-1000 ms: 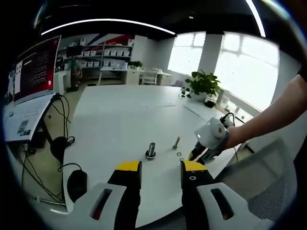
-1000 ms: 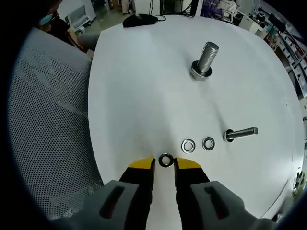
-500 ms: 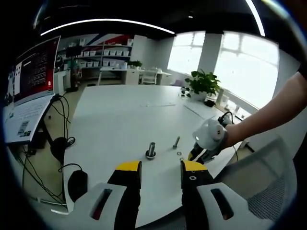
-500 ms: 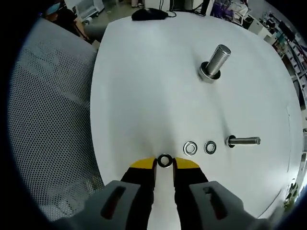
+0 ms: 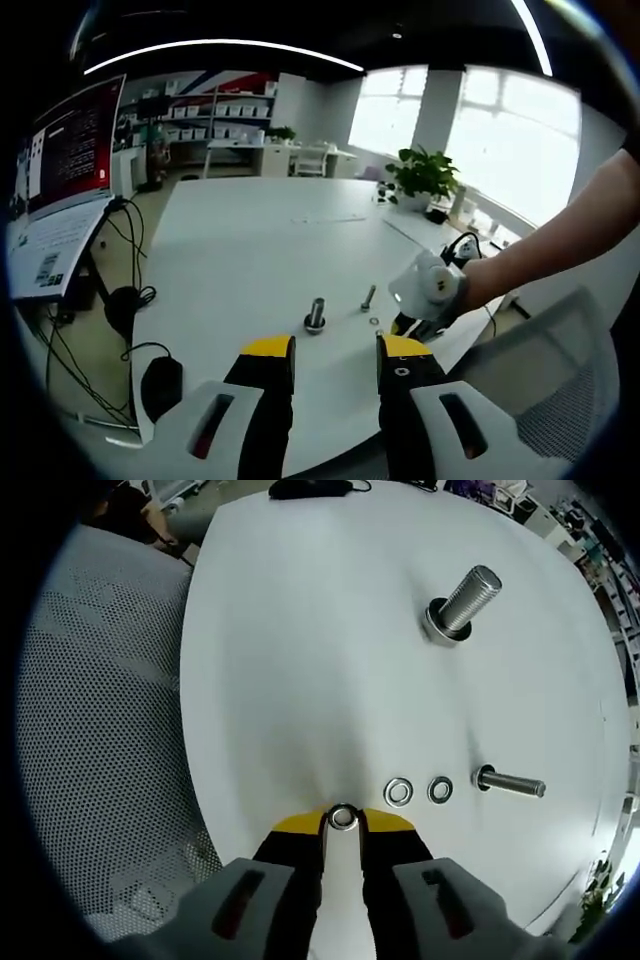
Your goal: Place the washer onto the threaded stud by aligning its center hole with the stud, sliding it down to the base, and recovering from edge contact or off-axis alignment until the washer reaches the visible bottom stop.
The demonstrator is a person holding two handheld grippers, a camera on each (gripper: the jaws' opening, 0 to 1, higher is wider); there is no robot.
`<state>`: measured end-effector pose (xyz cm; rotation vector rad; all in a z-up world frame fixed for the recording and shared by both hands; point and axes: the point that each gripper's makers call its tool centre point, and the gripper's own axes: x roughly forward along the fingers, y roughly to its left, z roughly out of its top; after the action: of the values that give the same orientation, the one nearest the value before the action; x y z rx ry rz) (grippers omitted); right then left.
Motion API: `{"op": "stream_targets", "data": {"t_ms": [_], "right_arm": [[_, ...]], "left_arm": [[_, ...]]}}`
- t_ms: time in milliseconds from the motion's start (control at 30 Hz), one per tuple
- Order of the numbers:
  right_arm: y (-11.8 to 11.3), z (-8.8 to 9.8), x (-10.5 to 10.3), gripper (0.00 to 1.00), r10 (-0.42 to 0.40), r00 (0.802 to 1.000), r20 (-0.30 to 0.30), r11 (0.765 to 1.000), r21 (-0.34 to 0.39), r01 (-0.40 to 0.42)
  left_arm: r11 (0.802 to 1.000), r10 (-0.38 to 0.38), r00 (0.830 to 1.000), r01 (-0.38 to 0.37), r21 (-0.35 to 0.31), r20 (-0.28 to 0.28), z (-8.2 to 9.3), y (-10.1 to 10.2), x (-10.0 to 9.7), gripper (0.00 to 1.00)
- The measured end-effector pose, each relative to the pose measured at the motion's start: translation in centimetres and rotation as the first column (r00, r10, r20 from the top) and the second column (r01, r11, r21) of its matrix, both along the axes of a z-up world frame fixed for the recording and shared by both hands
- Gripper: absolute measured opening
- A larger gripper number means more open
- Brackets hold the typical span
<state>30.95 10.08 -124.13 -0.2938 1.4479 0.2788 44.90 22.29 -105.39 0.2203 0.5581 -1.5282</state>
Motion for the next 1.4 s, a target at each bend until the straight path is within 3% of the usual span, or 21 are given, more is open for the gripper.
{"op": "stream_targets", "data": {"t_ms": [600, 1000, 1200, 1300, 1400], "right_arm": [[-0.3, -0.3, 0.1, 0.15, -0.018, 0.998, 0.054, 1.000, 0.026, 0.016], [-0.1, 0.3, -0.1, 0.15, -0.129, 0.979, 0.158, 0.984, 0.139, 0.107], [-0.4, -0.1, 0.3, 0.15, -0.102, 0.984, 0.146, 0.990, 0.112, 0.086], [-0.7, -0.4, 0.3, 0.15, -0.008, 0.991, 0.131, 0.998, 0.063, -0.001], [-0.5, -0.5, 0.3, 0.15, -0.014, 0.993, 0.114, 0.998, 0.055, 0.008]], "left_arm": [[1.000, -0.009, 1.000, 0.009, 0.006, 0.002, -0.2, -0.1, -0.2, 0.31], [1.000, -0.020, 1.000, 0.019, 0.022, 0.009, -0.5, 0.3, -0.6, 0.33], [0.999, -0.024, 1.000, 0.023, 0.028, 0.013, -0.7, 0.5, -0.6, 0.33], [0.999, -0.020, 1.000, 0.019, 0.027, 0.009, -0.8, 0.6, -0.5, 0.33], [0.999, -0.022, 1.000, 0.022, 0.029, 0.009, -0.8, 0.6, -0.7, 0.33]]}}
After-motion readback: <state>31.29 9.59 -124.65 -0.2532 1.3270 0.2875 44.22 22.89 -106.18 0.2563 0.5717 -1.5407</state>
